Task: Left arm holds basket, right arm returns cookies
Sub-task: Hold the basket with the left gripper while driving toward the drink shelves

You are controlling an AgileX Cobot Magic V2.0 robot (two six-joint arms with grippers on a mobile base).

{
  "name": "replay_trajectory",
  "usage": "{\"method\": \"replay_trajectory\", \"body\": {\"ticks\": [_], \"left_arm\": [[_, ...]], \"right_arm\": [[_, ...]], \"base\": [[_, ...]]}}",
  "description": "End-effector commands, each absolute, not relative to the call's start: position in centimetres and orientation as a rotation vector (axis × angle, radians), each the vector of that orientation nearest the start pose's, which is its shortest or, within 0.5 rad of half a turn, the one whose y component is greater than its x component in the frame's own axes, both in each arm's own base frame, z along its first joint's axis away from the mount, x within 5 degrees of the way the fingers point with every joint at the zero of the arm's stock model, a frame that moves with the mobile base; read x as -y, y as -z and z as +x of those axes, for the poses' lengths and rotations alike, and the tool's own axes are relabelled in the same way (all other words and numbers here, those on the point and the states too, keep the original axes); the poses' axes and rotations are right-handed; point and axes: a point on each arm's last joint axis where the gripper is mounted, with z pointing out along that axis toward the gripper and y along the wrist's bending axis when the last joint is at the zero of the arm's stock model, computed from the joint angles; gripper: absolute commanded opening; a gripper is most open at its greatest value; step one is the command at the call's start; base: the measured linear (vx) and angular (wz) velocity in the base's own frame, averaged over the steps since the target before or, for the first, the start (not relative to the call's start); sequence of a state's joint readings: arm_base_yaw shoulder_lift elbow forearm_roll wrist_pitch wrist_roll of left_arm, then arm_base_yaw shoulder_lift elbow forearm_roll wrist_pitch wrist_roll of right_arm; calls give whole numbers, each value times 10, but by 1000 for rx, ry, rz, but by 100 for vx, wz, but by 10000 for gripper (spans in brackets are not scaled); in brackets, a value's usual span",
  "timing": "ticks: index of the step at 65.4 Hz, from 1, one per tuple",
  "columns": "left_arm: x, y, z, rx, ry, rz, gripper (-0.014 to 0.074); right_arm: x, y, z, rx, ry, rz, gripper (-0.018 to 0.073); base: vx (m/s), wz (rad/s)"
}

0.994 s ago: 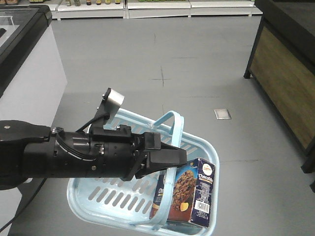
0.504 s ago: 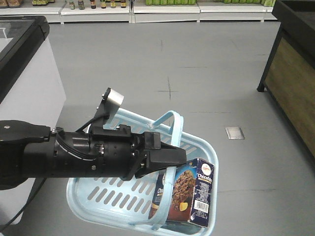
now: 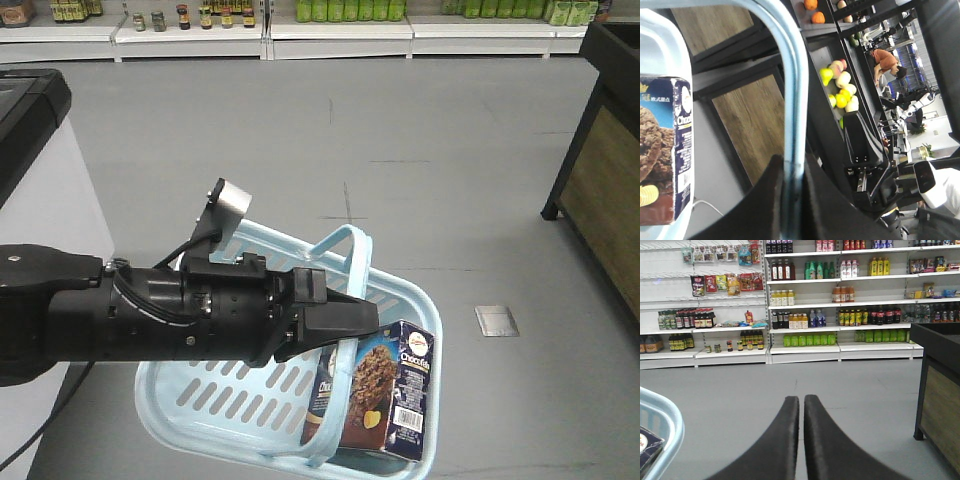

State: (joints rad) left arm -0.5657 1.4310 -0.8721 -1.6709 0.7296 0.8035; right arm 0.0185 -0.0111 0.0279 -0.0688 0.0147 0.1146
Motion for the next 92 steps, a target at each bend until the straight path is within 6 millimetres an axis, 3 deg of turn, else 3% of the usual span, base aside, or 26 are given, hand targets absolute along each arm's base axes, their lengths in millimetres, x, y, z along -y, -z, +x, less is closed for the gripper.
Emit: {"method": "replay_trajectory", "body": {"ticks": [1,92], "left_arm": [[209,-319,213,-2097,1725,176,-3],[209,-319,213,-2097,1723,175,-3]], "right_arm": [[-1,-205,56,-1445,-37,10,-11],[-1,-204,56,-1448,-37,10,-11]], "base": [[45,-2],[48,4]]}}
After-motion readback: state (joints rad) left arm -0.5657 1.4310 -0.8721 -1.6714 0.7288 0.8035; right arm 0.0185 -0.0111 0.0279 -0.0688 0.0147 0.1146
